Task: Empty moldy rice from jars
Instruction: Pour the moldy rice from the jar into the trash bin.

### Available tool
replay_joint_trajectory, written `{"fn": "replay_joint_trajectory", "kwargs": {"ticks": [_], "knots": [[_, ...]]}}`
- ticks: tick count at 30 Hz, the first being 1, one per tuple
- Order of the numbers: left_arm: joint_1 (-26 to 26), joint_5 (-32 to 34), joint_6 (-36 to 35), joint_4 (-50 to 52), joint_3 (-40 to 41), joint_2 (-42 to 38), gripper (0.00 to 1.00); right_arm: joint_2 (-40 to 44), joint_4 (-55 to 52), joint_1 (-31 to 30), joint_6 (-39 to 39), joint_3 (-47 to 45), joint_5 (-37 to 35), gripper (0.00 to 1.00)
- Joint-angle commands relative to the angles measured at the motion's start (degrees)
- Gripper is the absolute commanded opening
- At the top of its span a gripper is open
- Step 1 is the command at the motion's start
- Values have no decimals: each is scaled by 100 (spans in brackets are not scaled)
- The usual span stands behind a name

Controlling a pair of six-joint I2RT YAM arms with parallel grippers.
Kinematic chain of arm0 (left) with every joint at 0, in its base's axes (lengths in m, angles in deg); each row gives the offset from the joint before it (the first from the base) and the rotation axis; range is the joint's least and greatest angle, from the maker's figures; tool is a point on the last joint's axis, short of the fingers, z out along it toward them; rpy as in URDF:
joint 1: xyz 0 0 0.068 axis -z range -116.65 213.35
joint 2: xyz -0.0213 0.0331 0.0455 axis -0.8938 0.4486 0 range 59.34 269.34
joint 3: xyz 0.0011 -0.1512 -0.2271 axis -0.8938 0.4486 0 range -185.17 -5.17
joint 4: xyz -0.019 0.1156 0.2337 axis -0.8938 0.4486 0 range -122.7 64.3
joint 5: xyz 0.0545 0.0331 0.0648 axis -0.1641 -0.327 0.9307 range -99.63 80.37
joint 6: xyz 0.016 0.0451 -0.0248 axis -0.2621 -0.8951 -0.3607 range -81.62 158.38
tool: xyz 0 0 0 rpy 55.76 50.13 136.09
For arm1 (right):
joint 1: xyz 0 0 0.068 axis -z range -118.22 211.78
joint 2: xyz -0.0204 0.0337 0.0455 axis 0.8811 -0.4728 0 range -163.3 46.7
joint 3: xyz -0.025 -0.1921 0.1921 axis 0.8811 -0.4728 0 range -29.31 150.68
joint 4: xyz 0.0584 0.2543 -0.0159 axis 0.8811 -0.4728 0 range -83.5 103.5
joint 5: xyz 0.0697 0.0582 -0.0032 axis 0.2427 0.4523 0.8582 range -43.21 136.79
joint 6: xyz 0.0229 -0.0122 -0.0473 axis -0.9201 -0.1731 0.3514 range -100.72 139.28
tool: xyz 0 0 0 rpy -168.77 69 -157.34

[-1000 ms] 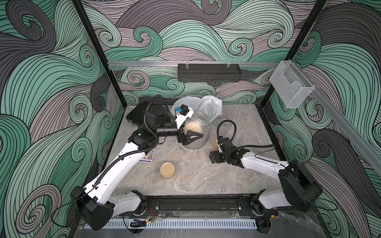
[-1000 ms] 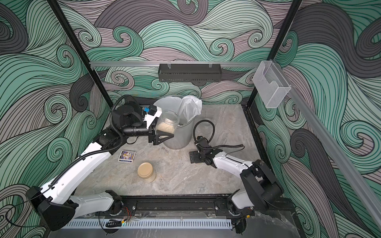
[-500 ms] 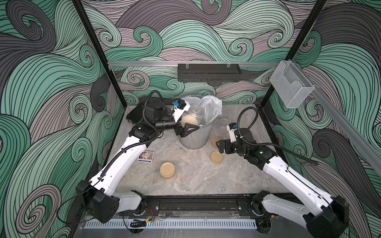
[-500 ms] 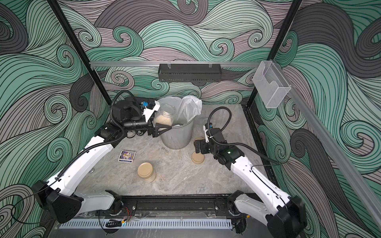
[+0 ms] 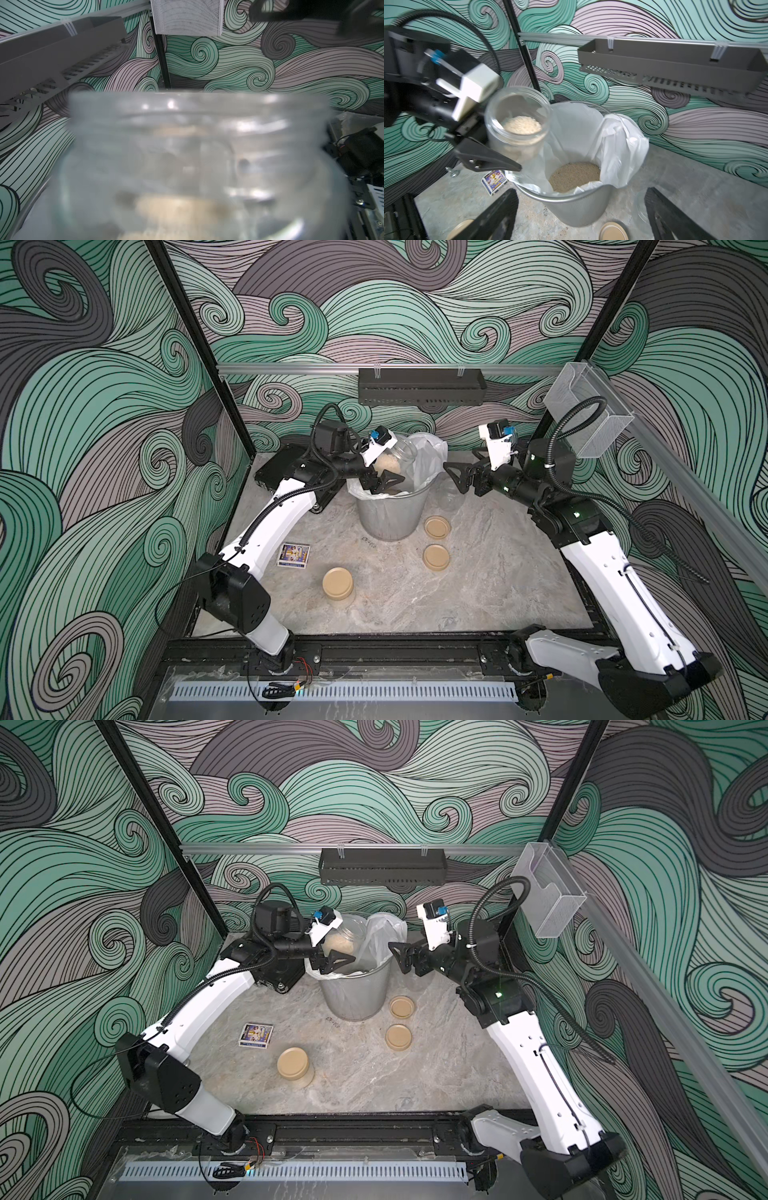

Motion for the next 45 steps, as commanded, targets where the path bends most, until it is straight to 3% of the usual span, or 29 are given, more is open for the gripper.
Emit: {"fn": "replay_joint_trajectory", "kwargs": {"ticks": [1,7,11,20,37,45], "knots": [[-52,100,-350,-102,-567,75,15,-439,180,2,410,601,1249,87],[-51,57,-418,55,-583,35,15,-1353,-633,-5,921,1674,2828,76],[-44,16,-458,118,-530,4,15,-1849,-1017,-12,967,2112,3329,66],[-41,-48,-445,73,-604,42,16,-2329,-1418,-98,1190,2410,3312,57],[123,-118,-628,261,-703,94,18,-2857,-1939,-403,1723,2732,2998,55],[215,-152,-662,276,-789,105,19,-3125,-2054,-517,1765,2861,3001,45]]}}
